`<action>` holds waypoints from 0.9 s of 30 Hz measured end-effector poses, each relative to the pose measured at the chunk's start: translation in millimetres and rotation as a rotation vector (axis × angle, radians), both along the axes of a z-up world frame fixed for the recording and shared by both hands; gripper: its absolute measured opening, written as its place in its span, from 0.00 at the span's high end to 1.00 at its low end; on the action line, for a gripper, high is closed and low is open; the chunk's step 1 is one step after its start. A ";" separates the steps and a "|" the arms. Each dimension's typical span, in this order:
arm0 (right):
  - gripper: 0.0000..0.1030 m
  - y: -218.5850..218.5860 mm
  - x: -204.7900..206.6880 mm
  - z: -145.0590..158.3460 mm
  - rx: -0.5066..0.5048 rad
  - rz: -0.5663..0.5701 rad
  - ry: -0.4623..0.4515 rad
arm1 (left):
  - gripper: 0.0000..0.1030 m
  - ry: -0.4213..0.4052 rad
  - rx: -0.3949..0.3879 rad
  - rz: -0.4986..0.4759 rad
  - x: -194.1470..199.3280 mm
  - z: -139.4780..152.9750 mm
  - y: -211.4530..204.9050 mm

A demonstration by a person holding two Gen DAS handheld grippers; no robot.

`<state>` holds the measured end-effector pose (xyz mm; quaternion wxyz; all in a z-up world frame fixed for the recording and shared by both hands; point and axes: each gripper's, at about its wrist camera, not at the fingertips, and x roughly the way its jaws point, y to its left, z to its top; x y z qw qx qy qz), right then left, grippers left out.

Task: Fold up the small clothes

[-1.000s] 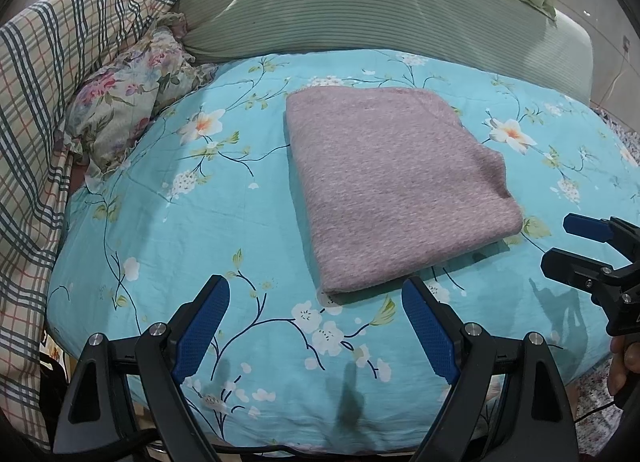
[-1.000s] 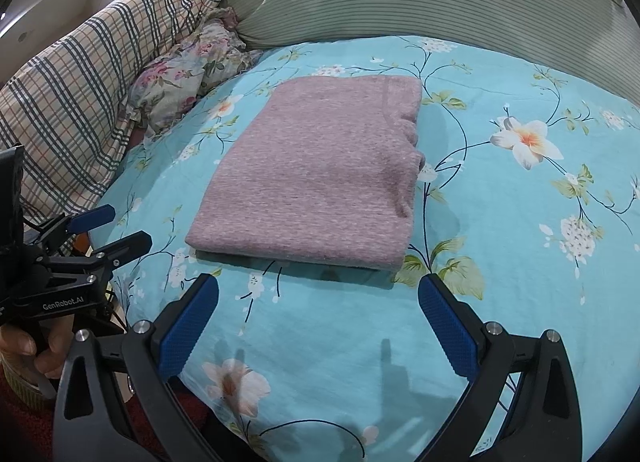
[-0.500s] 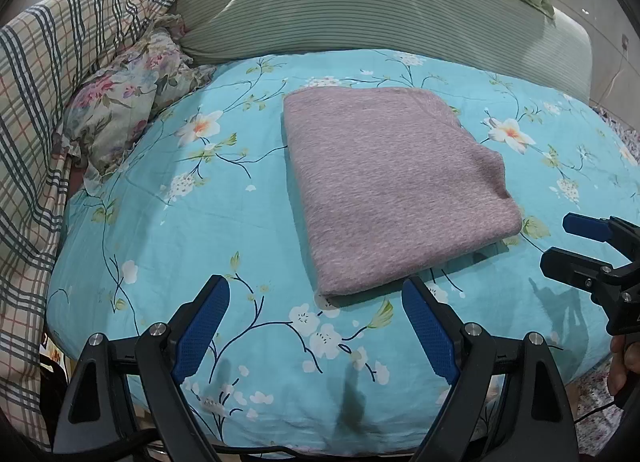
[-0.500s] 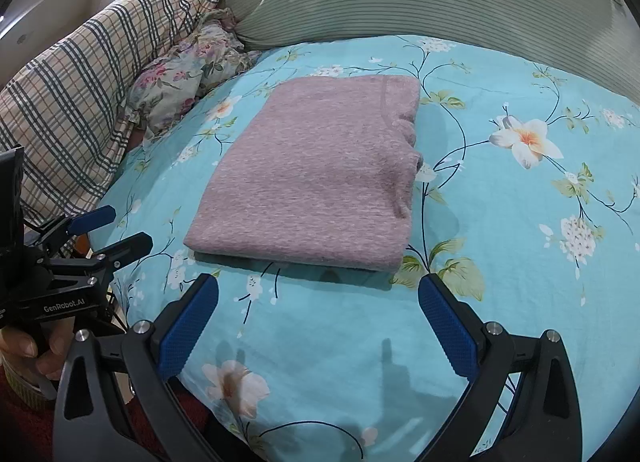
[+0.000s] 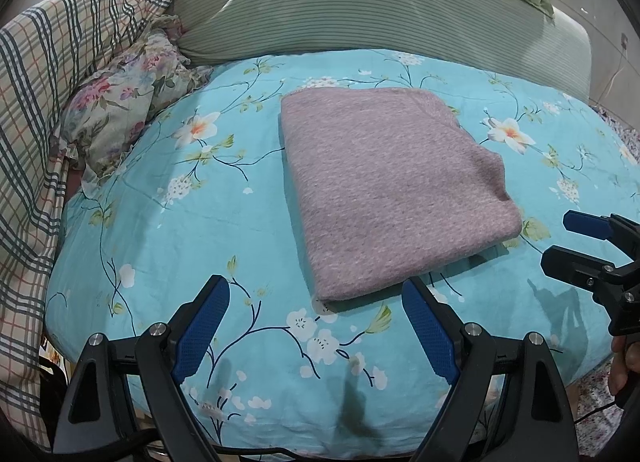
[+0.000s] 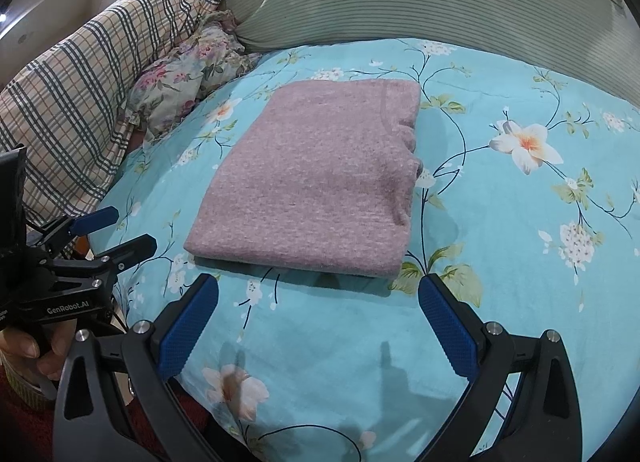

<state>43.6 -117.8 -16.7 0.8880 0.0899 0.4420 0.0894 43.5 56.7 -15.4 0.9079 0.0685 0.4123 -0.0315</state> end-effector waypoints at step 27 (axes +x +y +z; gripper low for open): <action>0.03 0.2 20.3 6.8 -0.008 -0.003 -0.010 | 0.14 -0.032 0.017 0.007 11.9 4.8 -2.2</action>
